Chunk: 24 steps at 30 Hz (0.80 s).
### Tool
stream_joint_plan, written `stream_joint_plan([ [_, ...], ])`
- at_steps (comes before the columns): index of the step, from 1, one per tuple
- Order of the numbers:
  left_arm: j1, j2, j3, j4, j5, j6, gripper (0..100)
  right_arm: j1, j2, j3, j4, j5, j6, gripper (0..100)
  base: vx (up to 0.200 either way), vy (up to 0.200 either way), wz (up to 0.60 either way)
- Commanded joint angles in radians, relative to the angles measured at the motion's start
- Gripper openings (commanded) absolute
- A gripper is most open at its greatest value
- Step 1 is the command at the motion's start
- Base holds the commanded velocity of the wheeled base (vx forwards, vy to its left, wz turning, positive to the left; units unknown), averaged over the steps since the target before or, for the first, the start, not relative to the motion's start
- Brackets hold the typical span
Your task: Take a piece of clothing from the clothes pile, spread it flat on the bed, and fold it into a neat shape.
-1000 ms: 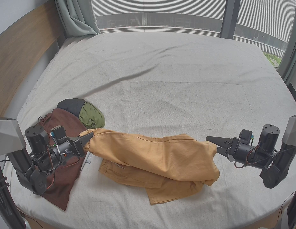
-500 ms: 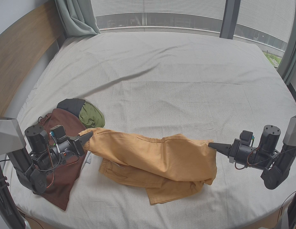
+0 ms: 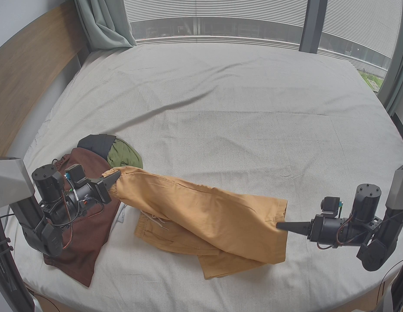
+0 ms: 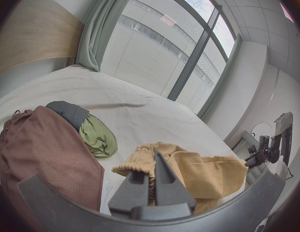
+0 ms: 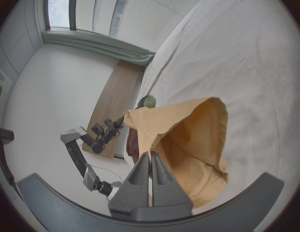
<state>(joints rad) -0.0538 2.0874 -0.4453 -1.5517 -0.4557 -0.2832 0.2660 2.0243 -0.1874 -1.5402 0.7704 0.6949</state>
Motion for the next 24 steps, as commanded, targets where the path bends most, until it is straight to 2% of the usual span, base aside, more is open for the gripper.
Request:
stream_joint_plan([
  [1,0.003,0.005,-0.001,-0.001,0.000,-0.001,0,0.075,0.085,0.033,0.000,-0.007,-0.060,0,0.000,0.000,0.00],
  [4,0.006,0.005,0.002,-0.001,0.000,-0.001,0,0.084,0.154,0.029,-0.001,-0.008,-0.124,0,0.000,0.000,0.00],
  [7,0.015,0.008,0.002,-0.001,0.000,0.001,0,0.085,0.197,0.026,-0.001,-0.010,-0.153,0,0.000,0.000,0.00],
  [14,0.017,0.014,0.007,-0.001,-0.001,0.001,0,0.098,0.208,0.023,-0.001,-0.014,-0.160,0,0.000,0.000,0.00],
  [19,0.017,0.019,0.008,-0.001,-0.001,0.002,0,0.107,0.232,0.006,-0.003,-0.054,-0.167,0,0.000,0.000,0.00],
  [24,0.015,0.019,0.008,-0.001,-0.001,0.002,0,0.107,0.235,0.005,-0.003,-0.059,-0.190,0,0.000,0.000,0.00],
])
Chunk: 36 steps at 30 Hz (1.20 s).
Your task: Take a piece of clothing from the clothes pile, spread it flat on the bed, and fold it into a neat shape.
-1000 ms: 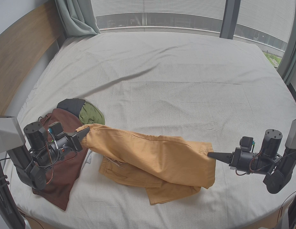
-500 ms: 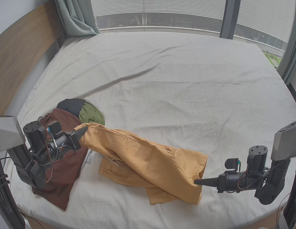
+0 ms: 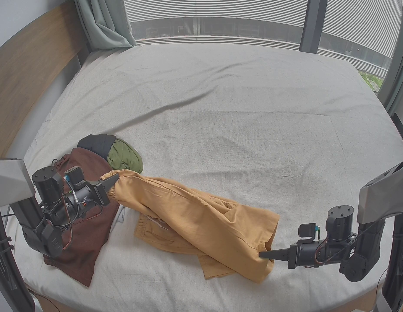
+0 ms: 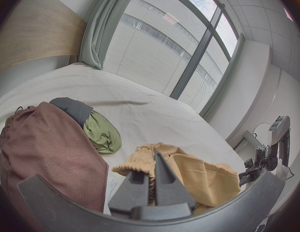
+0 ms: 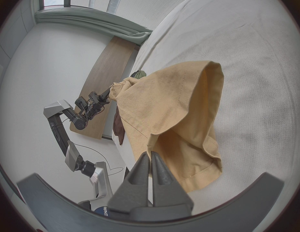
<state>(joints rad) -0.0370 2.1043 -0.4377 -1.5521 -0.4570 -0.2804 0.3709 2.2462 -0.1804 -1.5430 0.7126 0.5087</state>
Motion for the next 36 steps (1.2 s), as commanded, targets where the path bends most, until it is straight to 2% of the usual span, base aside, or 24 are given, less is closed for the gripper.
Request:
stream_joint_plan([
  [1,-0.001,0.002,0.000,0.000,0.000,0.000,0,0.002,0.013,-0.004,0.000,-0.001,-0.006,100,0.000,0.000,0.00],
  [13,-0.004,0.003,0.004,0.000,0.000,0.004,0,-0.006,0.004,-0.079,-0.002,-0.042,-0.001,100,0.000,0.000,0.00],
  [21,-0.004,0.002,0.002,0.000,0.000,0.004,0,0.043,0.003,-0.091,-0.002,-0.050,0.008,100,0.000,0.000,0.00],
  [31,-0.006,0.003,0.000,0.000,0.000,0.004,0,0.099,-0.073,-0.093,-0.003,-0.051,0.065,100,0.000,0.000,0.00],
  [36,-0.006,0.010,-0.003,0.000,0.001,0.004,0,0.109,-0.157,-0.086,-0.003,-0.051,0.122,100,0.000,0.000,0.00],
])
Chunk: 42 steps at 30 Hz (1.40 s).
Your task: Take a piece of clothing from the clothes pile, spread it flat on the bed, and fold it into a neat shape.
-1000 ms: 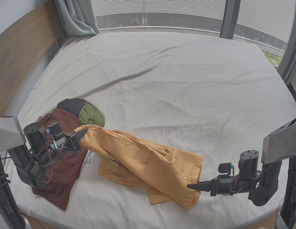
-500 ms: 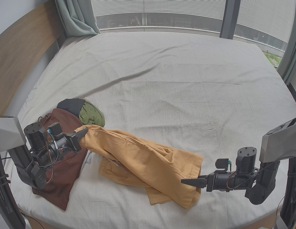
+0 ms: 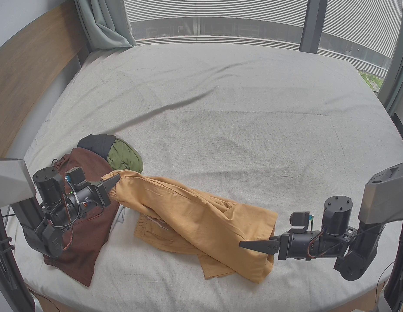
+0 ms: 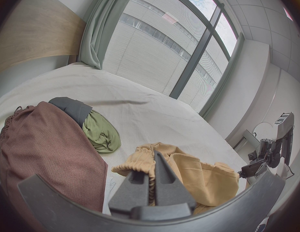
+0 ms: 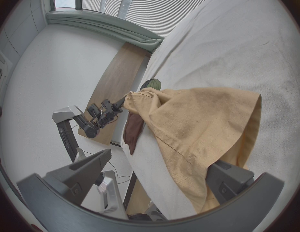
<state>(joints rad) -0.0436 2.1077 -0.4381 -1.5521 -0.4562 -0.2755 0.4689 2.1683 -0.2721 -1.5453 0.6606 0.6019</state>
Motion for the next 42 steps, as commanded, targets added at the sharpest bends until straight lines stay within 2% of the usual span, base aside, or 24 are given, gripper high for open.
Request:
stream_joint_plan([
  [1,0.001,0.006,-0.002,0.000,0.001,-0.001,0,0.011,-0.079,0.005,-0.001,0.001,0.029,100,0.000,0.000,0.00],
  [12,0.001,0.005,-0.004,0.000,0.001,-0.001,0,-0.004,-0.088,0.016,0.001,0.002,0.045,100,0.000,0.000,0.00],
  [13,0.001,0.005,-0.005,0.000,0.001,-0.001,0,-0.004,-0.087,0.016,0.001,0.002,0.044,0,0.000,0.000,0.00],
  [16,0.001,0.006,-0.005,0.000,0.001,-0.001,0,-0.010,-0.085,0.010,-0.001,0.001,0.044,0,0.000,0.000,0.00],
  [28,0.002,0.006,-0.007,0.000,0.001,-0.001,0,-0.147,-0.087,-0.042,0.001,0.001,0.047,0,0.000,0.000,0.00],
  [39,0.002,0.008,-0.007,0.000,0.001,-0.001,0,-0.135,-0.047,-0.047,0.001,0.001,0.047,0,0.000,0.000,0.00],
  [40,0.001,0.008,-0.007,0.000,0.001,-0.001,0,-0.130,-0.044,-0.045,0.001,0.001,0.047,100,0.000,0.000,0.00],
  [42,-0.001,0.008,-0.007,0.000,0.001,-0.001,0,-0.115,-0.036,-0.044,0.001,0.001,0.047,100,0.000,0.000,0.00],
])
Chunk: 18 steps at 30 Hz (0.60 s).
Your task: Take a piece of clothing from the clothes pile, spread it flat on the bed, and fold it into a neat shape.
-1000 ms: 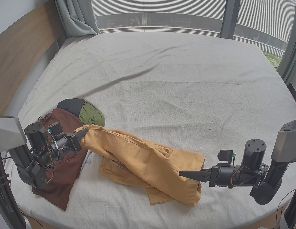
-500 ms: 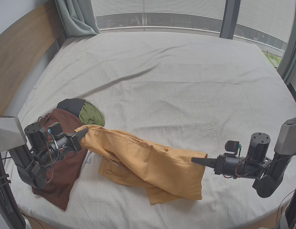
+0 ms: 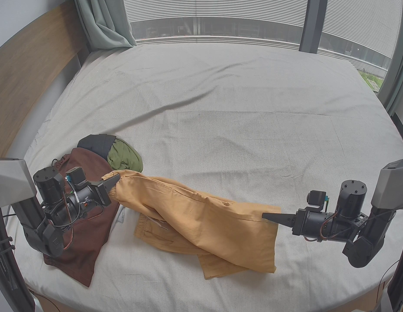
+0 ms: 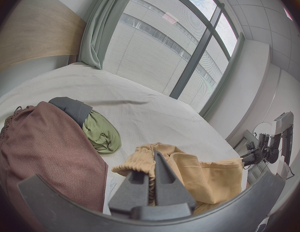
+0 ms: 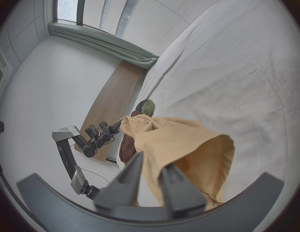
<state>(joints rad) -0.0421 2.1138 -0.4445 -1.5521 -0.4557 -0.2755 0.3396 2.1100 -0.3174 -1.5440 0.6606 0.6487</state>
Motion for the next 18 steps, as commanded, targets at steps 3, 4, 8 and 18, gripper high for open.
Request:
stream_joint_plan([
  [3,-0.002,0.002,0.000,0.000,0.000,-0.001,0,0.036,0.035,0.003,-0.001,0.001,-0.001,100,0.000,0.000,0.00],
  [4,-0.002,0.002,0.000,0.000,0.000,-0.001,0,0.049,0.036,0.003,-0.002,0.001,-0.001,100,0.000,0.000,0.00],
  [8,-0.002,0.002,0.000,0.000,0.000,-0.001,0,0.072,0.039,0.001,-0.002,-0.001,-0.001,100,0.000,0.000,0.00],
  [18,-0.002,0.002,0.000,0.000,0.000,-0.001,0,0.091,0.050,-0.003,-0.002,-0.001,-0.001,100,0.000,0.000,0.00],
])
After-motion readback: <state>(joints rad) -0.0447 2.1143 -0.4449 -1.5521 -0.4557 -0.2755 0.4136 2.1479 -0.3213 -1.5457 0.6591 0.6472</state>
